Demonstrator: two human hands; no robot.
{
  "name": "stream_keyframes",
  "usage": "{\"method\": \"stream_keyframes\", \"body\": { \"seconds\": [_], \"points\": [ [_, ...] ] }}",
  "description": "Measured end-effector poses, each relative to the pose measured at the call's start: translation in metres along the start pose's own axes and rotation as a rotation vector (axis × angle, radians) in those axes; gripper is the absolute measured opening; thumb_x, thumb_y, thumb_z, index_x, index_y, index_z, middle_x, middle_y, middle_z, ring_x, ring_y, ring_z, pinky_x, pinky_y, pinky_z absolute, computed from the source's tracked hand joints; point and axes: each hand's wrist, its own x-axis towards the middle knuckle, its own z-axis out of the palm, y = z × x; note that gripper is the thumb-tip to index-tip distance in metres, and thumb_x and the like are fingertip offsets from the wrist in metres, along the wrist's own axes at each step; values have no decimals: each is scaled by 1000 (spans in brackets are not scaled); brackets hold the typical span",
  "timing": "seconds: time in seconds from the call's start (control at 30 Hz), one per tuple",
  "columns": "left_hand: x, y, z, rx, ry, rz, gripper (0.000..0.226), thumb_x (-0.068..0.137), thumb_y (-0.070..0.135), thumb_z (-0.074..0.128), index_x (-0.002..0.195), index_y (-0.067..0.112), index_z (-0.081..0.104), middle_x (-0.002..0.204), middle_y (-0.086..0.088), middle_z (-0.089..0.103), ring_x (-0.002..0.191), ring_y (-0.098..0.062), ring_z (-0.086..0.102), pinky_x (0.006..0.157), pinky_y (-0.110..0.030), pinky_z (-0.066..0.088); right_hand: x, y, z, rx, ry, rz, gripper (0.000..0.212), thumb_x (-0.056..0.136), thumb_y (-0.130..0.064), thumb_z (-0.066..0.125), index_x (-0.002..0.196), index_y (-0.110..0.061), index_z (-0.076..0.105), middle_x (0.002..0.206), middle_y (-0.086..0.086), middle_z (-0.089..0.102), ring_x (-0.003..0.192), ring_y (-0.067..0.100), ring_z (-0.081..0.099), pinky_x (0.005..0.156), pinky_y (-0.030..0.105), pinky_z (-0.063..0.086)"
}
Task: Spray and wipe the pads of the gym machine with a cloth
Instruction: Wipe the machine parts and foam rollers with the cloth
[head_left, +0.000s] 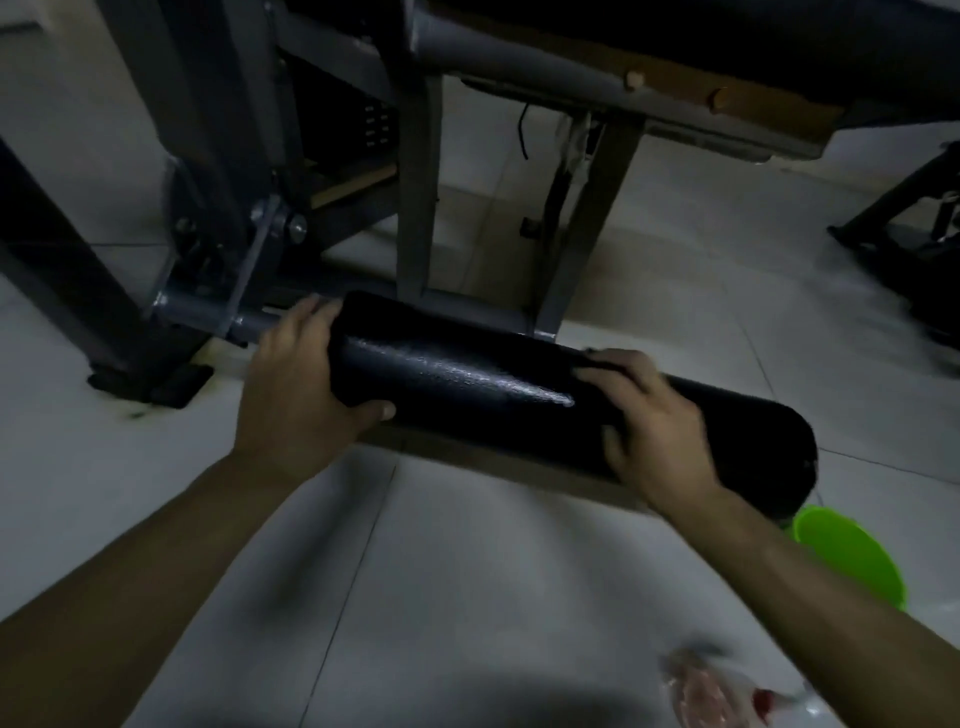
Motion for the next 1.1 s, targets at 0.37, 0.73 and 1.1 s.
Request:
{"method": "stream_keyframes", "body": {
  "seconds": [0.37, 0.73, 1.1],
  "points": [
    [-4, -26, 6, -593, -59, -253, 61, 80, 5, 85, 127, 21, 50, 122, 5, 62, 107, 2, 62, 83, -13, 53, 85, -128, 85, 233, 5, -73, 59, 73, -9, 52, 130, -14, 67, 137, 7, 59, 121, 27, 62, 87, 40, 59],
    [6, -25, 9, -688, -57, -300, 61, 76, 24, 81, 130, 29, 54, 123, -1, 63, 107, -11, 65, 86, -26, 57, 94, -86, 58, 83, -216, -307, 51, 83, 1, 61, 131, -16, 65, 145, 5, 56, 128, 28, 58, 100, 42, 53],
    [5, -20, 10, -779, 14, -397, 57, 74, 30, 78, 127, 31, 59, 127, 1, 65, 114, -16, 66, 99, -42, 57, 53, -26, 0, 188, -428, -209, 57, 102, -33, 57, 156, -31, 40, 173, -7, 14, 157, 15, 22, 125, 34, 25]
  ]
}}
